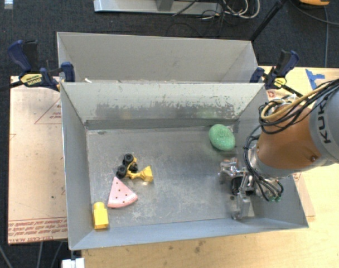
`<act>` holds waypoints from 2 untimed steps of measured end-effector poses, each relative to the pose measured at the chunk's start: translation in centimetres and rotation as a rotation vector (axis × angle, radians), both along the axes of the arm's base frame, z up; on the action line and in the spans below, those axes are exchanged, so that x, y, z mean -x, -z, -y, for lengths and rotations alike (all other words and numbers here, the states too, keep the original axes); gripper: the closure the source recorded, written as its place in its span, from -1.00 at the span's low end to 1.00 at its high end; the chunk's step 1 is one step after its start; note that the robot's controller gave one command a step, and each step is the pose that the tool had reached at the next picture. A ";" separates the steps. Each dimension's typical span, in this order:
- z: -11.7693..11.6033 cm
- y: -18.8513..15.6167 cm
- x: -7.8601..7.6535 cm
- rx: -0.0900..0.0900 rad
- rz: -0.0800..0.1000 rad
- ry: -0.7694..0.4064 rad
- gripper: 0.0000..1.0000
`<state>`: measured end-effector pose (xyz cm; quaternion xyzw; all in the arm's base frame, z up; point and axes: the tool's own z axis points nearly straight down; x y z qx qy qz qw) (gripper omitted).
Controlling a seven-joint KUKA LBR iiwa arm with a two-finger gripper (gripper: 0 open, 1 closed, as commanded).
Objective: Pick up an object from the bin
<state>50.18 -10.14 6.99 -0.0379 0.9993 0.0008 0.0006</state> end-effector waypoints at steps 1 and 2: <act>0.0 0.0 0.0 0.000 0.000 0.000 -1.00; 2.2 -1.9 -1.9 0.000 0.000 0.004 -1.00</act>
Offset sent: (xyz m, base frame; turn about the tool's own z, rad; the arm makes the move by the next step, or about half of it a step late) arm 0.0218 -0.0269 0.0228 0.0040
